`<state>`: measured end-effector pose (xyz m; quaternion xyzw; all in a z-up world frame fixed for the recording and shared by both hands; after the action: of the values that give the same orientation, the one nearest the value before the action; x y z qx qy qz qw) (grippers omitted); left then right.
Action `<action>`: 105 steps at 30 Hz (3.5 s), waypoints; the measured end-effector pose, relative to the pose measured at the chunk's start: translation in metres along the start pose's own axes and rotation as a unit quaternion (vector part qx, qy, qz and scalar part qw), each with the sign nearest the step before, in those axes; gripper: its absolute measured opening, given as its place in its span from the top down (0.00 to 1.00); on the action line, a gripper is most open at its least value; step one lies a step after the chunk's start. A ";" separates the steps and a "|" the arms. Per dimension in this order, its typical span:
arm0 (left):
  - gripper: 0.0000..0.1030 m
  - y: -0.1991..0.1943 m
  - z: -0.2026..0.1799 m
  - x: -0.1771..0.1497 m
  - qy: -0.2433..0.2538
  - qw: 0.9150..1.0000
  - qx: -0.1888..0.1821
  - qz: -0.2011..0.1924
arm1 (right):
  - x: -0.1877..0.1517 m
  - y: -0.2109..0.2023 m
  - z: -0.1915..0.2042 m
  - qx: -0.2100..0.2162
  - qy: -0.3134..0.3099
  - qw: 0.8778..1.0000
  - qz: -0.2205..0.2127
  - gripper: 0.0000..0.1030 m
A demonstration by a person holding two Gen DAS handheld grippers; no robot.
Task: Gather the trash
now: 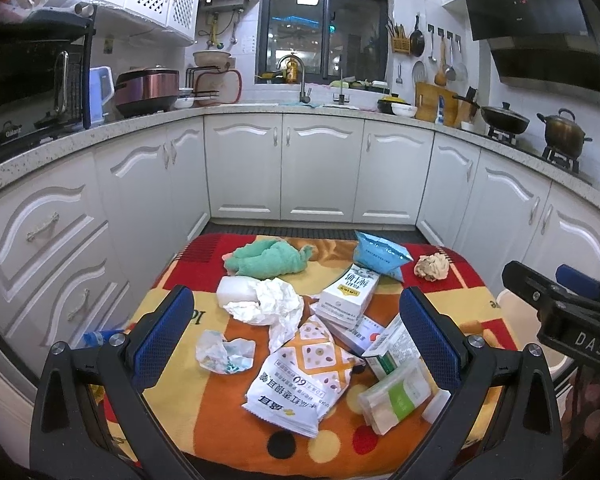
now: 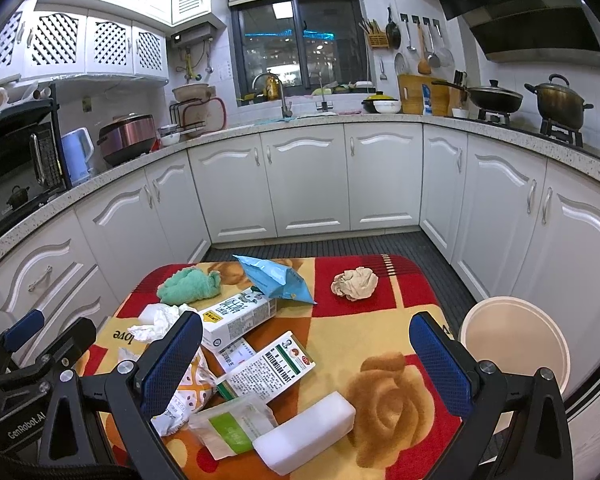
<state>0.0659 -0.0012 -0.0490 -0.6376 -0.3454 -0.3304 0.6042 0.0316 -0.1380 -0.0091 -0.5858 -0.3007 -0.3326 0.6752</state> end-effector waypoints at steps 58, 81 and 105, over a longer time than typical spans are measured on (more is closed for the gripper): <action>0.01 0.045 0.054 -0.032 -0.033 0.997 -0.007 0.073 | -0.030 0.049 0.015 0.010 -0.040 0.995 0.092 0.01; 0.01 0.105 0.030 -0.054 0.055 0.983 -0.075 0.160 | -0.076 0.064 -0.031 0.072 0.020 0.968 0.241 0.01; 0.89 0.155 0.013 -0.056 0.070 0.957 -0.118 0.254 | -0.083 0.088 -0.016 0.157 0.101 0.952 0.244 0.52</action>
<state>0.1660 0.0047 -0.1811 -0.7467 -0.0874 -0.2480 0.6110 0.0522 -0.1374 -0.1293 -0.4913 -0.1273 -0.1636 0.8460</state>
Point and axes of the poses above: each gripper's, at about its wrist camera, not at the fingertips, and y roughly the way its jaws point, z to its left, x to its top, the point moved 7 cm from there along y, roughly the way its jaws point, and after that the axes turned 6 degrees about z, right-handed, at the moved point
